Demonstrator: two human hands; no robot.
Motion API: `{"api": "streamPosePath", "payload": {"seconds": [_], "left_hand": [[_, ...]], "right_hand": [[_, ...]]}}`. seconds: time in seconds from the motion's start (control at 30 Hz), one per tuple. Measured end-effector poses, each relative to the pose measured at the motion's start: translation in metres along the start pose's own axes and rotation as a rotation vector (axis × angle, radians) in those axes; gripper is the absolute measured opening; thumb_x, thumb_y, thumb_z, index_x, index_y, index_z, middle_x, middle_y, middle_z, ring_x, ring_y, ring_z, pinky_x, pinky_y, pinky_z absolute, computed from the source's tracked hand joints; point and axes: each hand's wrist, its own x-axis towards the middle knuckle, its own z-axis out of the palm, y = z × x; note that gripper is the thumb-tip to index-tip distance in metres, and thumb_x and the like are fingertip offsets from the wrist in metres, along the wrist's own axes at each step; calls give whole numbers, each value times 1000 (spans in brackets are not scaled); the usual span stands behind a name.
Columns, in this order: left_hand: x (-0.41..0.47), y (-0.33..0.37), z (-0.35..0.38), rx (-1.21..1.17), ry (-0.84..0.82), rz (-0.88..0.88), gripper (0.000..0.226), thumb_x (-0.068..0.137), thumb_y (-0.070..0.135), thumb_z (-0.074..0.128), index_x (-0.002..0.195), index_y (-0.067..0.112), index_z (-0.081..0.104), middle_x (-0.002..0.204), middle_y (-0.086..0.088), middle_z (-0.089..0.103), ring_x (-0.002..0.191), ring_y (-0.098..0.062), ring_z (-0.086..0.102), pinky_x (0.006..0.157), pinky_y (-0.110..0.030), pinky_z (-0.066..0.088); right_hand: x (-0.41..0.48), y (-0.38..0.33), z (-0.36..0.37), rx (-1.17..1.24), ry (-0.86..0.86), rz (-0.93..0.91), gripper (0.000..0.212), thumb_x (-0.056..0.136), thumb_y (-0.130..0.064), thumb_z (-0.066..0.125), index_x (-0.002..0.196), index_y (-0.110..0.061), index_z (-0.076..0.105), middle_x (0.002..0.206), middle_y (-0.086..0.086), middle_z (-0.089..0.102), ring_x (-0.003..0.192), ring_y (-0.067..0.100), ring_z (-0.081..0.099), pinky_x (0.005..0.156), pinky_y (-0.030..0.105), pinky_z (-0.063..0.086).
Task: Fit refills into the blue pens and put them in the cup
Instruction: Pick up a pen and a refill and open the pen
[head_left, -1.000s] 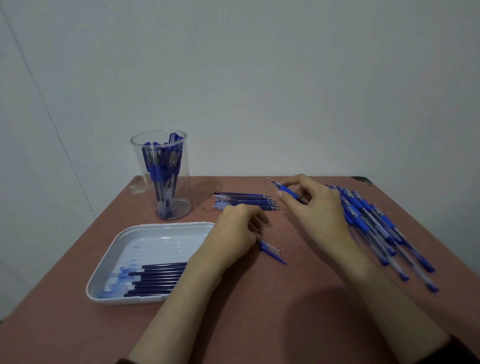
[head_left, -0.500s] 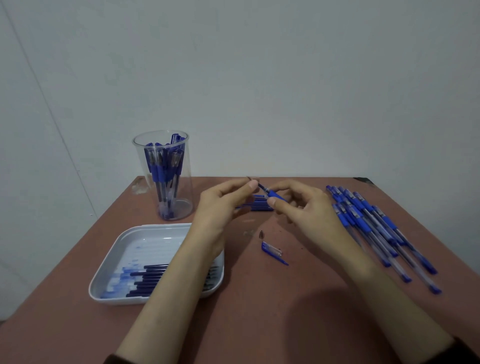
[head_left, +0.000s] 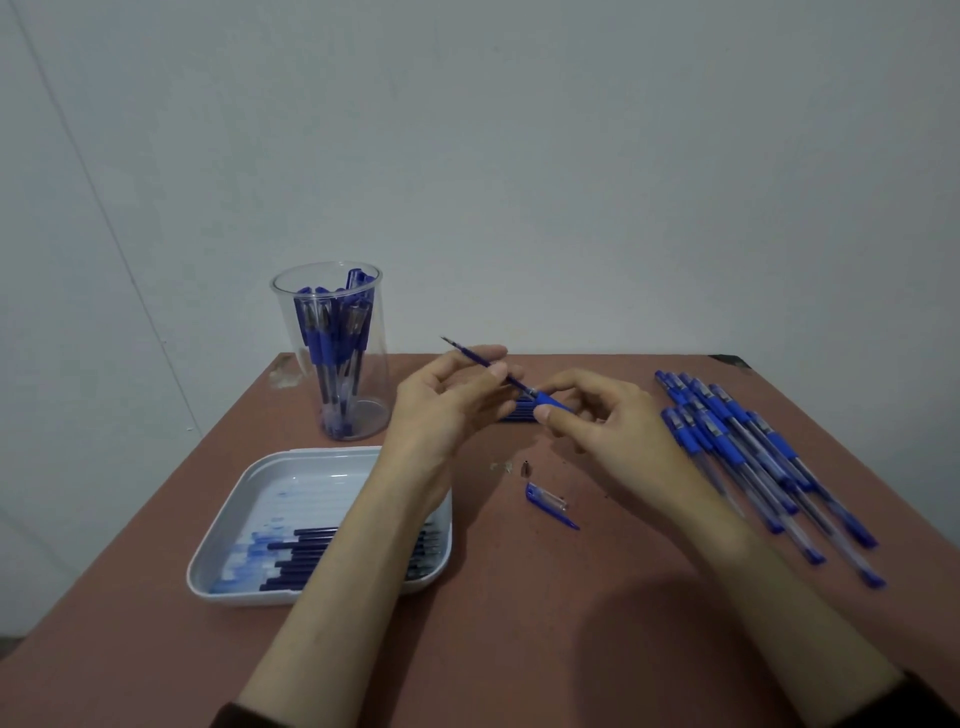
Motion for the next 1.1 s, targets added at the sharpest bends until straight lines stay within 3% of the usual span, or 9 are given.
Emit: {"api": "streamPosePath", "payload": {"seconds": [0.1,0.17,0.23,0.3,0.43,0.53,0.6,0.77,1.1], "left_hand": [[2,8,-5,-43,80,145,19,90,4,57,104,15,64,83,-6,72,77,-15,69,70,-23,57],[6,16,-13,-35,163,293,24,93,7,54,111,21,62,79,0,69,77,-11,66,76,-25,56],[13,24,-20,177,183,439,31,95,9,52,118,29,60,78,2,64,81,-11,62,81,-26,53],[26,29,-22,546,107,516,37,95,9,52,122,35,55,77,4,61,78,-8,61,80,-22,51],[57,19,-12,1148,-139,373,42,86,8,65,126,19,60,79,5,68,65,6,56,67,-3,42],[72,5,-9,1358,-244,299,21,82,6,69,103,11,68,90,-6,73,76,-10,63,74,-16,50],[81,-1,-7,1476,-293,294,16,83,7,67,98,10,71,95,-7,72,81,-14,63,82,-26,52],[95,-11,-4,1614,-359,262,23,88,9,62,108,13,72,104,-7,69,88,-16,59,77,-21,41],[95,-19,-10,1655,-419,218,27,88,13,63,113,15,69,107,-9,68,95,-23,61,84,-32,49]], "right_hand": [[1,1,-6,5,11,9,13,85,-18,70,87,-31,71,73,10,62,64,18,53,55,20,45],[2,3,-10,-7,55,21,14,84,-18,71,85,-32,71,68,2,59,62,16,52,55,20,44],[5,7,-12,-36,108,37,14,83,-19,71,83,-32,71,67,4,58,62,17,53,59,27,43],[7,10,-13,-60,137,43,12,83,-19,71,83,-31,71,67,7,59,63,17,53,61,29,42],[7,10,-14,-96,144,37,11,83,-22,71,82,-33,70,64,-5,54,61,10,49,59,22,40],[7,10,-16,-100,173,32,10,83,-22,71,83,-32,70,62,-9,50,58,7,45,57,21,40],[8,10,-18,-106,188,37,8,84,-22,71,86,-30,70,62,-9,51,57,4,43,57,18,40],[9,9,-21,-141,205,33,7,84,-22,70,87,-28,70,62,-9,49,54,0,43,52,11,36],[8,9,-20,-169,183,11,6,84,-22,71,88,-26,71,61,-8,49,53,-1,43,52,9,35]]}}
